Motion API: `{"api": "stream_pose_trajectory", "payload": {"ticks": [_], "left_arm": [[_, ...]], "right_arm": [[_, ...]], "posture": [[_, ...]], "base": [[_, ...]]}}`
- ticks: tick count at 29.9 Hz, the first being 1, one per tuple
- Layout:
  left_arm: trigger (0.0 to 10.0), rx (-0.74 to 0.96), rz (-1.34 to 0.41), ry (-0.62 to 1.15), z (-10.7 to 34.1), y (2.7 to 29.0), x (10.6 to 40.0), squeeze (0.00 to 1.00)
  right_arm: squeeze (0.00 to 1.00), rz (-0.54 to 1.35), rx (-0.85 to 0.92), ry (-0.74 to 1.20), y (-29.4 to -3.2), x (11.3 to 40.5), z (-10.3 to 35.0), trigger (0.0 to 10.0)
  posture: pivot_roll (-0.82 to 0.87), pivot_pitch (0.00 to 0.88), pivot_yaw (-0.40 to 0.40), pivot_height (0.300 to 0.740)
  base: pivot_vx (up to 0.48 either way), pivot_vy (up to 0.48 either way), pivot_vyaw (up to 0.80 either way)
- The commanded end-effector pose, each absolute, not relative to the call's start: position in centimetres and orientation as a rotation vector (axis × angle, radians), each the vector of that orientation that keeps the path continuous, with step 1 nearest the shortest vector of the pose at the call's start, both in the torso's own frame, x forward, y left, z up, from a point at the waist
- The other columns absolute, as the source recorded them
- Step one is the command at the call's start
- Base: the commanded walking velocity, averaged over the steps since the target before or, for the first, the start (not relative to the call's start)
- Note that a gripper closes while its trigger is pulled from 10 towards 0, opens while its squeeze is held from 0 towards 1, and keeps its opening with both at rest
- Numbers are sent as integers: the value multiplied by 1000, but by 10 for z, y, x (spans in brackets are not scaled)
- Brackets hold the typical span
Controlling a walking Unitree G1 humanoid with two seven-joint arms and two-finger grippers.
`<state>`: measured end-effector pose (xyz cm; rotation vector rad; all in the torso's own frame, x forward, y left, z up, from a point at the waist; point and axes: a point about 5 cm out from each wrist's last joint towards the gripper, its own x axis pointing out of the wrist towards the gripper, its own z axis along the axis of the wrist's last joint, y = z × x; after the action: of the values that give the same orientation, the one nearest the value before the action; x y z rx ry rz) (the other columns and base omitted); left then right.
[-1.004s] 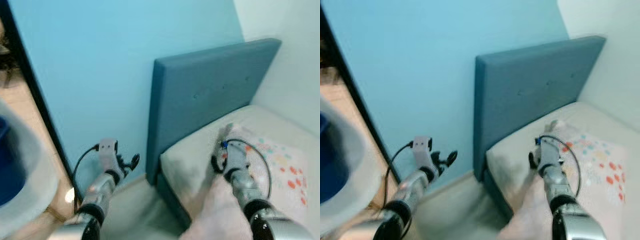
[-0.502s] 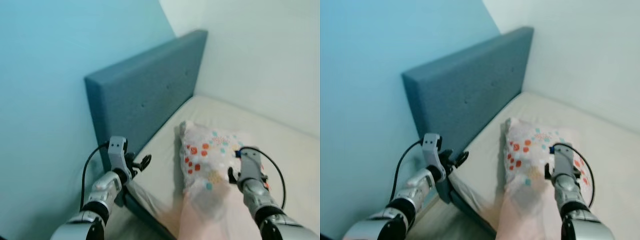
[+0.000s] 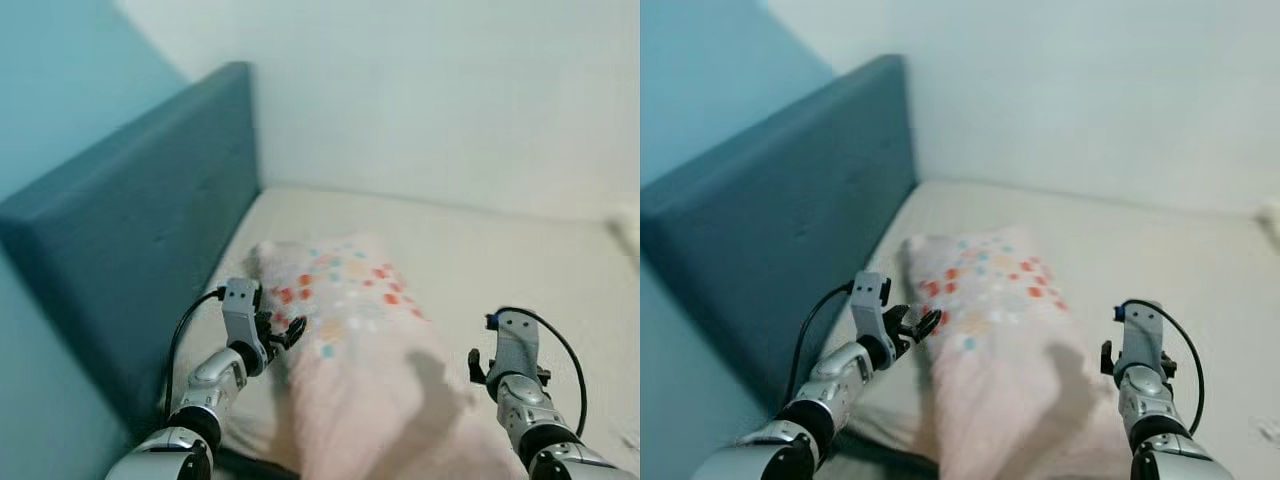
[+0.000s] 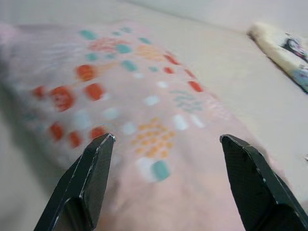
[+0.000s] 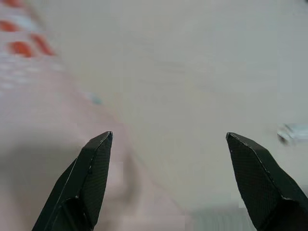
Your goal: Clean up the room
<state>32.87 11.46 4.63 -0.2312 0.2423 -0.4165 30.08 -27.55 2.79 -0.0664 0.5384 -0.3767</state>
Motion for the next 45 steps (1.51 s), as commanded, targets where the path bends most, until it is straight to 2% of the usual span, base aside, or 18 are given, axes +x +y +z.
{"api": "stream_pose_trajectory", "payload": {"ticks": [1,13,15,20,21,24,29,34,38,41,43,45], "left_arm": [[10000,-199,-371,277,39,119,325,0],[10000,-91,-114,413,14,146,312,0],[10000,-19,-23,475,6,158,306,0],[10000,-37,71,519,-1,170,300,0],[10000,-75,149,556,-6,179,295,0],[10000,-117,182,567,-9,181,292,0],[10000,-147,203,562,-9,182,291,0],[10000,-311,206,572,-12,185,288,0],[10000,-378,162,595,-15,187,286,0],[10000,-541,74,601,-17,195,280,0],[10000,-558,-10,595,-17,196,277,0],[10000,-558,-10,595,-17,196,277,0]], "right_arm": [[0,-324,-35,508,-265,306,29,10000],[0,-153,-39,465,-238,316,31,10000],[0,-120,-40,454,-234,319,34,10000],[0,-106,-41,447,-233,321,37,10000],[0,-98,-45,437,-233,324,40,10000],[0,-106,-23,384,-234,328,47,10000],[0,-120,31,311,-237,333,57,10000],[0,-138,114,269,-240,342,72,10000],[0,-133,106,257,-242,345,77,10000],[0,-135,86,245,-247,347,83,10000],[0,-135,82,239,-248,348,85,10000],[0,-135,82,239,-248,348,85,10000]], "posture": [[-65,0,-26,740],[-67,0,-35,740],[-68,0,-36,740],[-71,0,-38,740],[-69,0,-38,740],[-69,0,-38,740],[-69,0,-38,740],[-68,0,-38,725],[-64,0,-38,710],[-59,0,-36,695],[-58,0,-33,685],[-58,0,-33,685]], "base": [[0,0,-800],[0,0,-800],[0,0,-800],[0,0,-795],[0,0,-788],[0,0,-788],[0,0,-158],[0,0,0],[0,0,0],[0,0,0],[0,0,0],[0,0,0]]}}
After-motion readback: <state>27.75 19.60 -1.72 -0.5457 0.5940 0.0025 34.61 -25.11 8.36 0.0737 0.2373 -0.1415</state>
